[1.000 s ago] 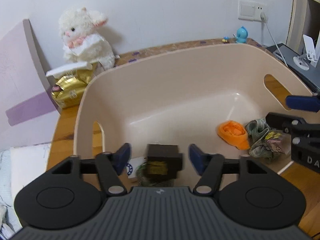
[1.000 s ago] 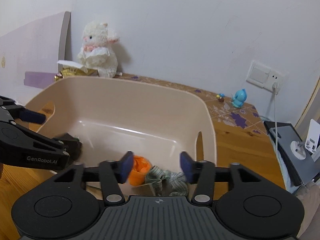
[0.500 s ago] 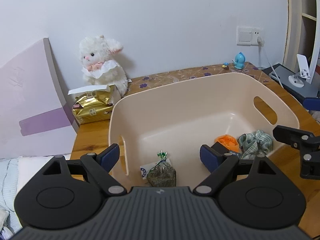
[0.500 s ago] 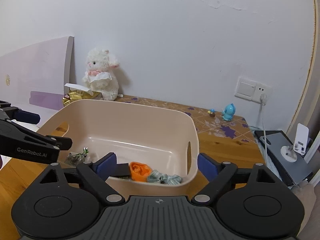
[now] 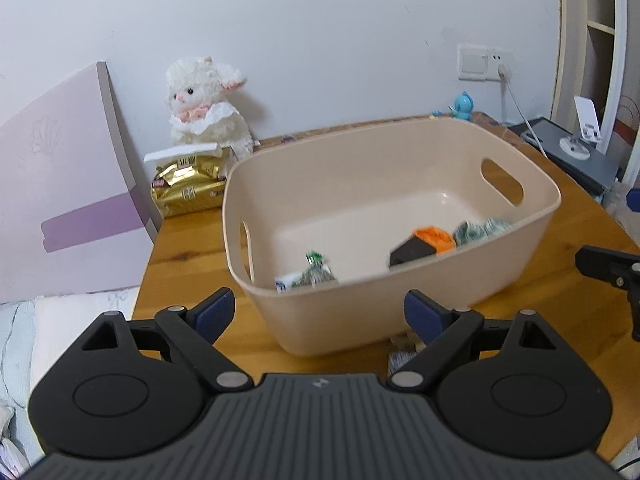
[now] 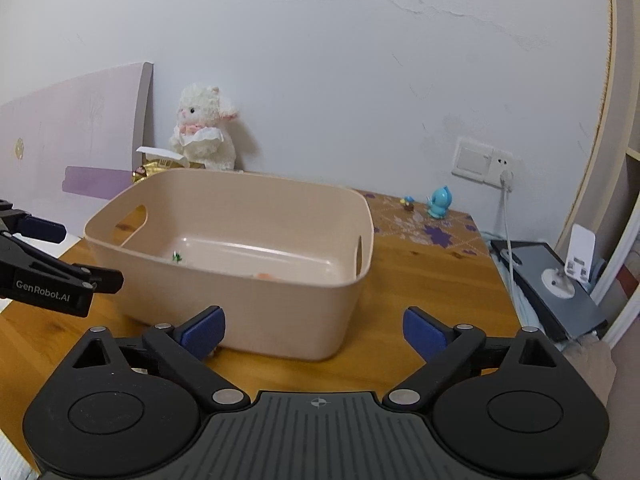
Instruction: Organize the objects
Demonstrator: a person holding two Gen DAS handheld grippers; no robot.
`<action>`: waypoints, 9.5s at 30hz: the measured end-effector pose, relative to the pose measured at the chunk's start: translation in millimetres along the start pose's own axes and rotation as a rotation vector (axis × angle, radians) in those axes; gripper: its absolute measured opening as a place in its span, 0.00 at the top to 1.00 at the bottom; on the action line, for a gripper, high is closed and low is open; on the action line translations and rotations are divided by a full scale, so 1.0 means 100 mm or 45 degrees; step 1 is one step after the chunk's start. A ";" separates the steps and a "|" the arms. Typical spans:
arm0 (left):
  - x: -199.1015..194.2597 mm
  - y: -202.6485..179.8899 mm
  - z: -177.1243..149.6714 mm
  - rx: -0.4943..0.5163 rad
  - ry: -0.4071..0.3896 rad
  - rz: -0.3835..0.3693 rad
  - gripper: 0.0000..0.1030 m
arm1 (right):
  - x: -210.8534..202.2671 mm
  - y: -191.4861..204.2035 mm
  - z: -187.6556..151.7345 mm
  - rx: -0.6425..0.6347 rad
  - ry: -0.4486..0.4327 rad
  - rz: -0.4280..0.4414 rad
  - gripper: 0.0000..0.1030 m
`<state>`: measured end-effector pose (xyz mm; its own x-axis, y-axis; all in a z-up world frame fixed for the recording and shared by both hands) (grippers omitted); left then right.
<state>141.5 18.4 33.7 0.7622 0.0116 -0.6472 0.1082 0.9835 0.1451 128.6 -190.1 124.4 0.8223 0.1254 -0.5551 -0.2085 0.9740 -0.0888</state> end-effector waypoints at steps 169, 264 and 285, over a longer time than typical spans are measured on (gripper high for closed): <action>0.08 0.07 0.45 -0.076 -0.198 -0.099 0.54 | 0.38 0.01 0.65 0.169 -0.221 0.036 0.92; -1.26 -0.31 -0.59 -0.082 -0.053 -0.030 0.16 | -1.06 0.27 -0.35 0.071 0.118 0.174 0.11; -1.41 -0.35 -0.74 -0.082 -0.021 -0.004 0.16 | -1.21 0.14 -0.52 0.097 0.149 0.122 0.11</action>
<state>-17.0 -4.3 65.1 0.7723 0.0057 -0.6352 0.0698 0.9931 0.0938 -1.7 -201.0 147.4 0.7324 0.2003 -0.6507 -0.2387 0.9706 0.0301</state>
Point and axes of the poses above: each gripper's, at about its wrist camera, not at the fingertips, and x roughly the way its jaws point, y to its left, z to its top, the point moved 3 cm from there along x, roughly the way its jaws point
